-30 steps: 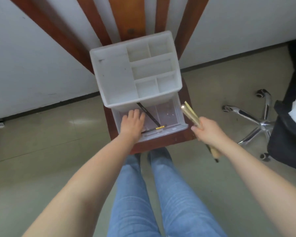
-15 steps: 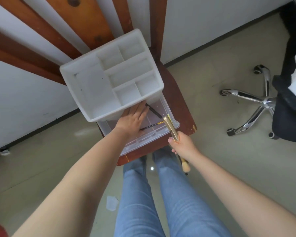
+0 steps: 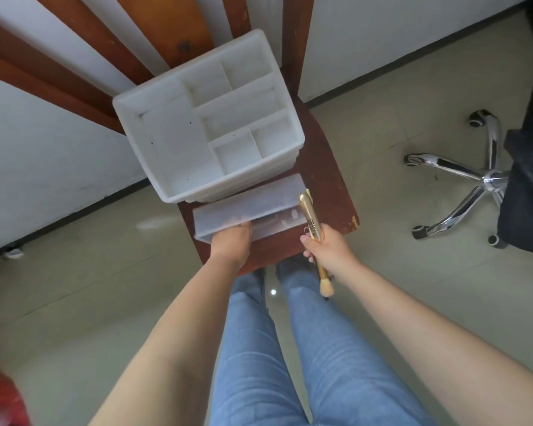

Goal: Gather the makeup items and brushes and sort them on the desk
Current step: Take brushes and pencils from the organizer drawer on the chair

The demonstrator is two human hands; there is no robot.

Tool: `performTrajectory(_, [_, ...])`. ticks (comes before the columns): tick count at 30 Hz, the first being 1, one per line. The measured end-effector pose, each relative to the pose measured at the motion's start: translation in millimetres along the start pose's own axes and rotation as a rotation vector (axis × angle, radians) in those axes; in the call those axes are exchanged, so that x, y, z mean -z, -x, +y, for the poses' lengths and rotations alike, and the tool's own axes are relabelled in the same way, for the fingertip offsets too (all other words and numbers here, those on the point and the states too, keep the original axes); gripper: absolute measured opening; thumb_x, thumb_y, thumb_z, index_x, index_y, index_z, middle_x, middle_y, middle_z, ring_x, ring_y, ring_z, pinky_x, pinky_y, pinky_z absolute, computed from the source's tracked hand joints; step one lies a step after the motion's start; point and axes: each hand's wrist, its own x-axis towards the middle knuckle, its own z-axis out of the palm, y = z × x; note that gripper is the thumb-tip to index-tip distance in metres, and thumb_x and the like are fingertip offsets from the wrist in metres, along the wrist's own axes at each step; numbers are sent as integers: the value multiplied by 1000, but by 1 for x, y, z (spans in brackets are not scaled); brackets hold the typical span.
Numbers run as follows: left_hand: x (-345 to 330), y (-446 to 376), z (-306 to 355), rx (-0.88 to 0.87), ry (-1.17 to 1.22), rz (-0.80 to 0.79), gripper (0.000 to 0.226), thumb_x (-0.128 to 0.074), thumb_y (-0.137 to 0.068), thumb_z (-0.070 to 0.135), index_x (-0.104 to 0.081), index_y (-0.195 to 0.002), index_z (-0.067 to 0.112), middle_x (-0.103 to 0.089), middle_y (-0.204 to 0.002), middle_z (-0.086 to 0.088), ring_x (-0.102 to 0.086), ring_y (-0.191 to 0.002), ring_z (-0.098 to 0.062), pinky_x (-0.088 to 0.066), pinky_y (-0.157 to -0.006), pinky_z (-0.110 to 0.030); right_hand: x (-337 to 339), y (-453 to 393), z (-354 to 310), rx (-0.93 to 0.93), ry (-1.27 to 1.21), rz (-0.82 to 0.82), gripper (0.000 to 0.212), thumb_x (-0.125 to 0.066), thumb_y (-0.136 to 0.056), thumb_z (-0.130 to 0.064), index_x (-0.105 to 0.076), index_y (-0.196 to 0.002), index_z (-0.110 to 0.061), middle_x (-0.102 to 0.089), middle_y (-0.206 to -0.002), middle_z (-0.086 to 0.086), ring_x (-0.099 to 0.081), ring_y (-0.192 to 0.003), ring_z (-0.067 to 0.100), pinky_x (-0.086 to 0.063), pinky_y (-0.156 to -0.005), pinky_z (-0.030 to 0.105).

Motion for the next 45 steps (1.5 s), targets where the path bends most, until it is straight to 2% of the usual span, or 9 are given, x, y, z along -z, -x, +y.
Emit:
performTrajectory(5, [3, -4, -9, -18, -75, 151, 49, -46, -91, 20, -32, -135, 5, -44, -129, -16, -44, -115, -33, -39, -85, -37, -6, -14, -6, -39, -126, 40, 21, -50, -92, -13, -44, -76, -27, -57, -92, 10, -49, -52, 11, -40, -49, 23])
performTrajectory(12, [0, -15, -13, -78, 40, 77, 40, -39, -91, 13, -34, -130, 5, -53, -123, -20, -52, -110, -38, -43, -83, -40, -9, -33, -22, -1, 11, 120, 22, -53, -90, -16, -45, -72, -28, -58, -89, 4, -47, -54, 11, -33, -30, 8])
performTrajectory(18, [-20, -25, -37, -70, 53, 58, 44, -42, -91, 15, -34, -134, 9, -42, -137, -13, -42, -124, -35, -35, -100, -39, -33, -34, 17, -51, -120, 181, 21, -51, -90, -10, -45, -75, -23, -60, -75, -1, -53, -62, 14, -43, -56, 22])
performTrajectory(25, [-40, -32, -52, -101, 81, 60, 48, -42, -93, 17, -30, -137, 5, -36, -138, -14, -32, -128, -32, -33, -103, -38, -49, -32, 51, -75, -69, 202, 25, -49, -90, -4, -43, -71, -20, -43, -64, 1, -39, -49, 12, -39, -39, 11])
performTrajectory(30, [-55, -45, -31, -130, 35, 75, 57, -44, -94, 24, -20, -142, 4, -34, -140, -14, -32, -129, -32, -31, -105, -39, -57, -42, 56, -58, 56, 246, 26, -49, -89, -8, -40, -68, -21, -44, -63, -1, -44, -54, 16, -40, -47, 20])
performTrajectory(33, [-66, -62, -23, -147, -49, 190, 55, -56, -88, 25, -37, -133, -1, -46, -128, -18, -45, -117, -34, -41, -94, -39, -54, -58, 54, 47, 174, 345, 13, -51, -89, -11, -46, -78, -14, -50, -74, 2, -48, -75, 21, -33, -56, 27])
performTrajectory(35, [-65, -69, -19, -141, -129, 284, 53, -80, -64, 24, -61, -106, -2, -61, -99, -18, -60, -89, -32, -51, -72, -34, -48, -67, 53, 122, 328, 399, 5, -50, -90, -13, -51, -90, -8, -54, -93, 11, -47, -82, 21, -24, -59, 24])
performTrajectory(41, [-81, -70, -16, -209, -97, 362, 27, -57, -71, -8, -57, -98, -10, -59, -94, -29, -59, -92, -41, -48, -77, -43, -32, -81, 58, 270, 571, 419, 14, -53, -89, -13, -52, -95, 0, -51, -111, 21, -49, -92, 28, -19, -59, 22])
performTrajectory(45, [-95, -54, -14, -109, 32, 282, 30, -34, -87, -3, -45, -115, -5, -50, -118, -27, -47, -109, -38, -37, -85, -44, -23, -82, 63, 324, 628, 399, 19, -52, -89, -13, -52, -98, 4, -52, -111, 21, -51, -98, 31, -25, -66, 27])
